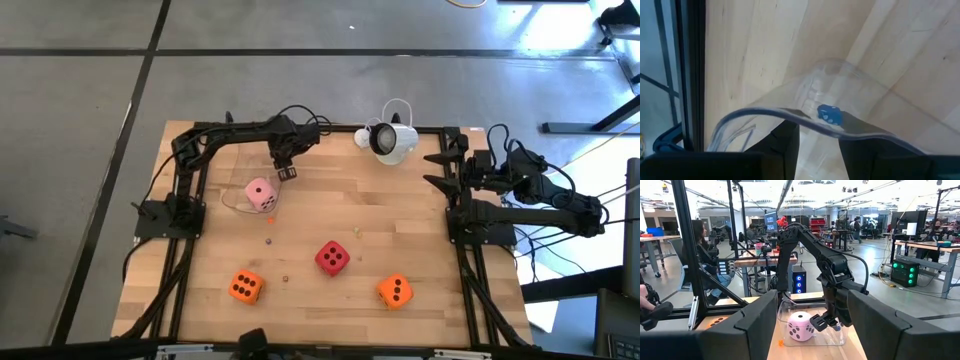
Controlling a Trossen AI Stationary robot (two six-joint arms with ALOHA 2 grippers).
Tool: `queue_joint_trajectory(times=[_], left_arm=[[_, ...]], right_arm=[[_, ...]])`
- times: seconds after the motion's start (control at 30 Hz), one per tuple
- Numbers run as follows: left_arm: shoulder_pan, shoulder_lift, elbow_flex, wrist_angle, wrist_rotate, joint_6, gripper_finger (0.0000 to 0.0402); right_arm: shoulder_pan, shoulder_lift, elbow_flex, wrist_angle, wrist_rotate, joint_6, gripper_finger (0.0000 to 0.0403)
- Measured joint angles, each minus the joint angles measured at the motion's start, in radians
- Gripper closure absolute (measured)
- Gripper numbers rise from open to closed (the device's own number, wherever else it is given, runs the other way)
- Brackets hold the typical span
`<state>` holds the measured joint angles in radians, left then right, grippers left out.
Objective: Pick & Place Dice
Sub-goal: Put the small blue die into the transparent bin
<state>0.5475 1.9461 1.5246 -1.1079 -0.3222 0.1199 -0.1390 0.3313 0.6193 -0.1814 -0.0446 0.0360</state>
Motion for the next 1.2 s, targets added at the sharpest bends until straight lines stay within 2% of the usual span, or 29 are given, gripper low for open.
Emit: queue_joint_trajectory(times=[0.23,0.63,1.2], left_arm=[[-0.017,-0.016,0.000,0.009,0.000,0.018,0.0276],[-0.025,-0.150,0.001,0.038,0.000,0.033,0.0277],[-0.025,-0.156,0.001,0.036,0.012,0.031,0.0260]], right_arm=[[0.000,0.000,0.000,0.000,0.000,0.000,0.0160],[0.000,0.000,0.000,-0.001,0.000,-0.002,0.0160],[0.000,0.000,0.000,-0.002,0.000,0.003,0.0160]])
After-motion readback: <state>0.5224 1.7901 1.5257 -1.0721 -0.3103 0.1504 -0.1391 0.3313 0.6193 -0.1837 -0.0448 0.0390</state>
